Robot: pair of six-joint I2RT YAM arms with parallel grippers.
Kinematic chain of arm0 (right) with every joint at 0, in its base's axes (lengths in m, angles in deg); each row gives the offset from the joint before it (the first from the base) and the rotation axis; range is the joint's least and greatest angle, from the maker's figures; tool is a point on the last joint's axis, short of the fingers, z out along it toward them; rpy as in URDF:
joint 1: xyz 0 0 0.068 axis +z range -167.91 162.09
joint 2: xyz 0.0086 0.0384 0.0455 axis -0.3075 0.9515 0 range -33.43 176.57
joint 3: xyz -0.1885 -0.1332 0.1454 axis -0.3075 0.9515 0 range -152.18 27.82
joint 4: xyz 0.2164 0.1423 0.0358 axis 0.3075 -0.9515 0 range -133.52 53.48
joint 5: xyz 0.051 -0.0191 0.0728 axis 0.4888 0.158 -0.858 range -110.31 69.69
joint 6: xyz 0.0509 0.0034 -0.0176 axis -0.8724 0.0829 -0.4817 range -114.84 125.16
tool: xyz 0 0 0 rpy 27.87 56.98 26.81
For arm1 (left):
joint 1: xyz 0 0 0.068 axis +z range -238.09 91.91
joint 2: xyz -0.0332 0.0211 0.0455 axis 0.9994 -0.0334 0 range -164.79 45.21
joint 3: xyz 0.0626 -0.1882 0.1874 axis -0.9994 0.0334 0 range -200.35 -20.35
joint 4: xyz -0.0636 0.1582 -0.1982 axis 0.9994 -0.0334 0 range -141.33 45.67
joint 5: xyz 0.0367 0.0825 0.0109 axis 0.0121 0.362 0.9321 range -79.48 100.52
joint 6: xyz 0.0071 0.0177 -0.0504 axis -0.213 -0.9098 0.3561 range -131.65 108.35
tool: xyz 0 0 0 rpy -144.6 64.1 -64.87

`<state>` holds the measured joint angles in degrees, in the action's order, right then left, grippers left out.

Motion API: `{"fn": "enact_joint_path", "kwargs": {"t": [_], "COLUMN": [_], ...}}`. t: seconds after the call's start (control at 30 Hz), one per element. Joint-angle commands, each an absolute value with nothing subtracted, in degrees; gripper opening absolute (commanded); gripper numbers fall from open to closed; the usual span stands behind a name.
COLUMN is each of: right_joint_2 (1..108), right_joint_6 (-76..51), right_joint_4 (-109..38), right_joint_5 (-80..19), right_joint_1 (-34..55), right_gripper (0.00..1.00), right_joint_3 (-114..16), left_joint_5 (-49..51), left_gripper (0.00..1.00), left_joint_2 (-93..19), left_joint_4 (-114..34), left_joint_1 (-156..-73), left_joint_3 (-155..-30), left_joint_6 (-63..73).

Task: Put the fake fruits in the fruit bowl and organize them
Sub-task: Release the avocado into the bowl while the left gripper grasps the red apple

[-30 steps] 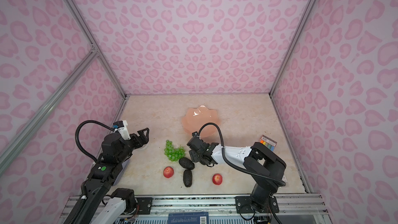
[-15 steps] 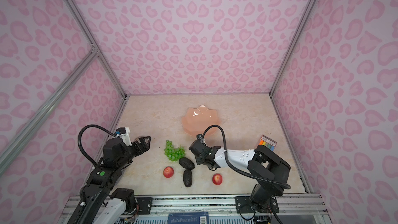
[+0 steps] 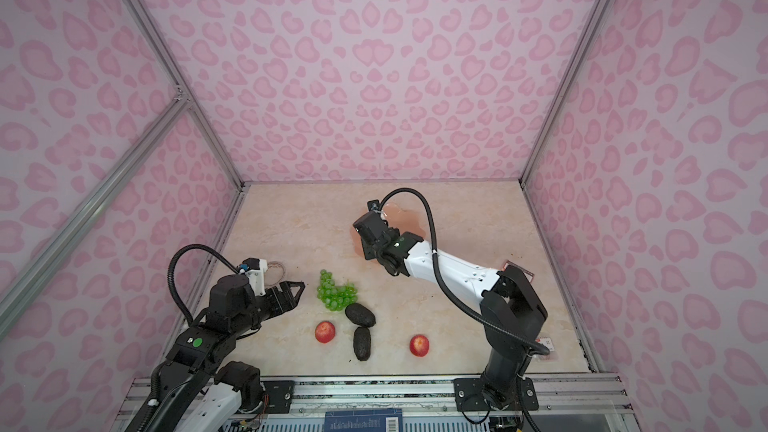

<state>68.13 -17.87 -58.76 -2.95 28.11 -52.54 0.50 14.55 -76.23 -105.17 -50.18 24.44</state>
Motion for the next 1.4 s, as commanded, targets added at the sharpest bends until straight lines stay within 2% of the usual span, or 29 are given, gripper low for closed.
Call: {"fn": "enact_joint_path", "kwargs": {"t": [0.0, 0.23, 0.47, 0.57, 0.73, 0.93, 1.37], "right_joint_2": [74.97, 90.47, 96.57, 97.56, 97.42, 90.65, 66.61], "right_joint_6": [-13.35, -11.19, -12.28, -13.00, -13.74, -14.00, -17.20], "right_joint_4": [-60.77, -64.17, -63.95, -63.75, -64.12, -62.71, -54.83], "right_joint_5": [-8.14, -10.73, -11.34, -12.38, -13.12, -11.87, -10.48], "right_joint_1": [24.93, 21.14, 19.46, 18.92, 18.55, 18.41, 18.35], "right_gripper": [0.31, 0.30, 0.33, 0.42, 0.64, 0.77, 0.82], "right_joint_3": [-60.12, -72.55, -74.75, -75.01, -74.91, -72.01, -52.03], "left_joint_5": [2.11, 4.63, 7.43, 8.71, 9.34, 10.70, 13.23], "left_gripper": [0.86, 0.85, 0.85, 0.85, 0.85, 0.84, 0.75], "left_joint_2": [14.25, 12.03, 8.68, 7.46, 5.75, 3.94, -2.93], "left_joint_4": [-79.16, -79.72, -78.96, -78.86, -79.26, -77.95, -73.51], "left_joint_1": [-107.91, -114.44, -121.57, -124.46, -128.83, -132.16, -133.82], "left_joint_3": [-50.11, -48.97, -48.13, -47.19, -45.52, -44.07, -43.85], "left_joint_6": [26.76, 28.16, 29.65, 30.47, 33.02, 33.59, 32.23]}}
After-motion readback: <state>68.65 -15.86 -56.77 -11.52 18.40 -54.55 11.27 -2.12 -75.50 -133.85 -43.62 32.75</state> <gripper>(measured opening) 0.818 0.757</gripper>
